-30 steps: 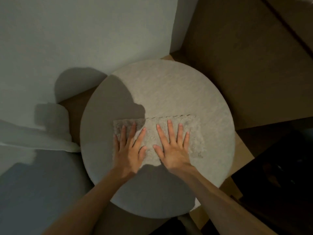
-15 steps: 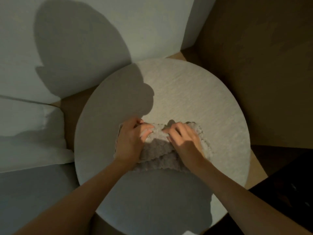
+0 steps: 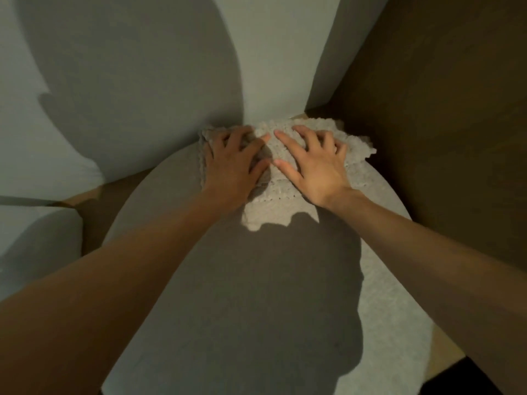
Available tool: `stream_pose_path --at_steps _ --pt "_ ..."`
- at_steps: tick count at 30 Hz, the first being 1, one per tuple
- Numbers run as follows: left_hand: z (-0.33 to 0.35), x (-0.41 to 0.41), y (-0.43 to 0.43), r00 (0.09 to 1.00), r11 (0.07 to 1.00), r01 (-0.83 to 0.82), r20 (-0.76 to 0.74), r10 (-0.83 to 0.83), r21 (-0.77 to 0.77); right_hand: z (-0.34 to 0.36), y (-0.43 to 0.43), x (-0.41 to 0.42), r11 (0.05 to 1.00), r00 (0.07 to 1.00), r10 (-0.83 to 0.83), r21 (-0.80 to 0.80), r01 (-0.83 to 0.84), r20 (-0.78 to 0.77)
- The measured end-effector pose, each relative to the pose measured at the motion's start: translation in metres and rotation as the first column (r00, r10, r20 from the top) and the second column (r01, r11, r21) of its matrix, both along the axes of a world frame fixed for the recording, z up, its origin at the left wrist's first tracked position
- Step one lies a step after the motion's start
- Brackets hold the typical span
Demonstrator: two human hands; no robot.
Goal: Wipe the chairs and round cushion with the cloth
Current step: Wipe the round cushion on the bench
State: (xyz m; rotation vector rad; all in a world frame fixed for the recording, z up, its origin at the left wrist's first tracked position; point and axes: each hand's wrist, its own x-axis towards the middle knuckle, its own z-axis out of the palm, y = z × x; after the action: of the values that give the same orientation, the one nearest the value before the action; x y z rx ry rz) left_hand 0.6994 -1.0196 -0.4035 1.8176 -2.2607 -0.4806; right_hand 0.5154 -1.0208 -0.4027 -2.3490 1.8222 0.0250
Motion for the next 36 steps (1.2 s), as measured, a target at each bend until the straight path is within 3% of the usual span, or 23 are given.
stream_pose_path --at_steps 4,9,12,18,23,25,28,32,34,36 --pt "0.002 -0.006 -0.004 0.993 0.996 -0.061 -0.103 0.054 -0.062 0.000 -0.002 0.001 0.996 0.999 0.003 -0.085 0.001 0.049" --pt "0.007 -0.029 0.012 0.949 0.975 -0.221 -0.228 0.217 0.005 0.009 0.019 -0.005 0.993 0.993 0.036 -0.117 -0.023 0.115" --pt "0.012 -0.061 0.031 0.938 0.973 -0.213 -0.260 0.230 0.094 0.013 0.043 -0.038 0.993 0.988 -0.015 -0.110 0.032 0.155" --pt "0.020 -0.113 0.092 0.953 0.985 -0.070 -0.282 0.113 0.157 0.019 0.135 -0.087 0.969 0.949 -0.198 -0.098 0.227 0.246" --pt "0.022 -0.121 0.158 0.980 0.974 0.087 -0.192 -0.046 0.210 0.025 0.219 -0.092 0.934 0.897 -0.322 -0.051 0.353 0.303" --pt "0.026 -0.121 0.188 0.962 0.966 0.122 -0.265 -0.059 0.227 0.028 0.253 -0.090 0.916 0.867 -0.362 -0.041 0.398 0.342" --pt "0.036 -0.126 0.236 0.918 0.949 0.139 -0.396 -0.016 0.284 0.033 0.309 -0.087 0.869 0.789 -0.473 0.061 0.491 0.392" --pt "0.047 -0.122 0.296 0.918 0.876 0.354 -0.301 -0.258 0.329 0.052 0.377 -0.083 0.774 0.696 -0.632 0.235 0.588 0.340" --pt "0.057 -0.120 0.308 0.899 0.856 0.381 -0.354 -0.257 0.348 0.069 0.397 -0.081 0.748 0.665 -0.657 0.203 0.631 0.354" --pt "0.074 -0.120 0.311 0.867 0.868 0.366 -0.462 -0.186 0.337 0.089 0.407 -0.079 0.724 0.648 -0.641 0.045 0.688 0.411"
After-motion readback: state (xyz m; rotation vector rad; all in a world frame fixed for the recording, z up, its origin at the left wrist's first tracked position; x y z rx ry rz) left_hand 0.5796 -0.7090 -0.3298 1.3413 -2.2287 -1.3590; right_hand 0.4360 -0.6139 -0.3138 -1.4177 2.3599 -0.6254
